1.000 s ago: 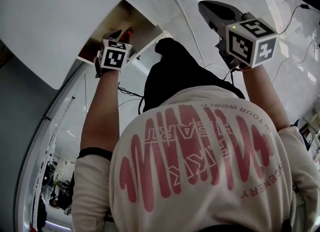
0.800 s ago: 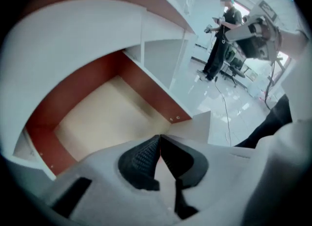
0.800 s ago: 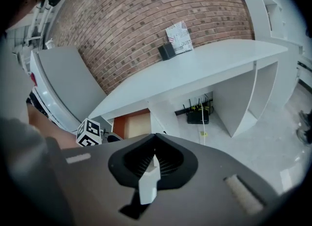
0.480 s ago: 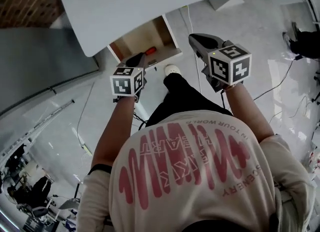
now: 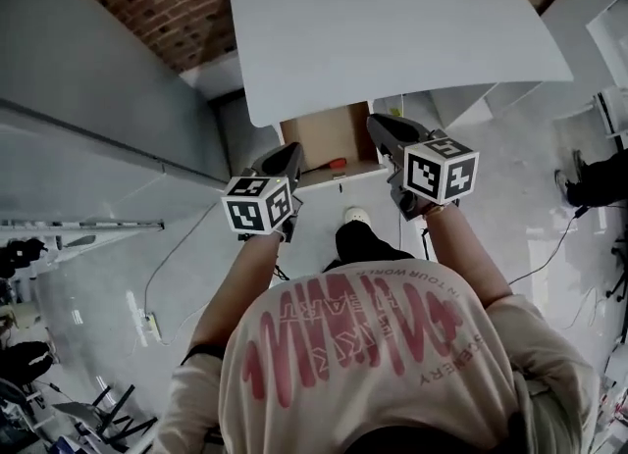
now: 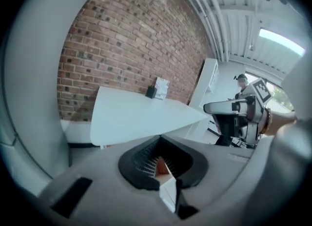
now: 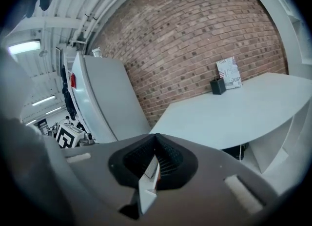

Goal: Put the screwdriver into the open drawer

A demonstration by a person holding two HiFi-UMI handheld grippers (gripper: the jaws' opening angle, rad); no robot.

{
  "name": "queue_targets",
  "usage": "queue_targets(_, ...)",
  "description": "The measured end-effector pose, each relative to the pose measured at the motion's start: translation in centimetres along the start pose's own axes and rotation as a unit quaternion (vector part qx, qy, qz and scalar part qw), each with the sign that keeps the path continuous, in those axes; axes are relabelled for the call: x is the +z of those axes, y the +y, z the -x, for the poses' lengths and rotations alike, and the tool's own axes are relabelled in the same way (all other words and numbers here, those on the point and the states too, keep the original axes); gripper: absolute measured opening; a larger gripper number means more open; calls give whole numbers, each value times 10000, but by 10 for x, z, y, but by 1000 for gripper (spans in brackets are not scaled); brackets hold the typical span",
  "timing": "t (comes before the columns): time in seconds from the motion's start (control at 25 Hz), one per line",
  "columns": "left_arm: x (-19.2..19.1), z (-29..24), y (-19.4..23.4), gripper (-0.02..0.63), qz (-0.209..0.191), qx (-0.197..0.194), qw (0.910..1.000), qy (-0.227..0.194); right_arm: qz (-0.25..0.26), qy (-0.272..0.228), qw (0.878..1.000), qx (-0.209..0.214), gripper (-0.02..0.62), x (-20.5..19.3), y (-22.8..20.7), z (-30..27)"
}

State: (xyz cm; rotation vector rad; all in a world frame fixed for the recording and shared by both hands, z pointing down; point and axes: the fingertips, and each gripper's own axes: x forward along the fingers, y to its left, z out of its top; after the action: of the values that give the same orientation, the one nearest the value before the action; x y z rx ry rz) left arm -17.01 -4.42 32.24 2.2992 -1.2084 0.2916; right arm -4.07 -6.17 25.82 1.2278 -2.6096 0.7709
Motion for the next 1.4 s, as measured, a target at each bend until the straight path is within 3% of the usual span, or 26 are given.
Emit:
queue_targets(0.12,34,60,-50,2,-256,-108,9982,-536,225,-411,9987,215,11,25,62,47)
queue_targets(0.36,119,18,6,2,-717,-28,9875,-1401,855,-984,9878,854,11,94,46,-53)
queue_targets(0.48,144,27,9,2,-857,-64,9826,-1644,962,-1202,9835,954,11,117,55,-60)
queue_targets(0.88,147,84,-29,2,-831,-78,9756,-2033,1559,-1188,9766,880,11,110,101,-12)
queue_targets(1.4,137,83,-41,2,-809,-157,9763,-2000,1549,-1000,9806,670,11,92,91,-1)
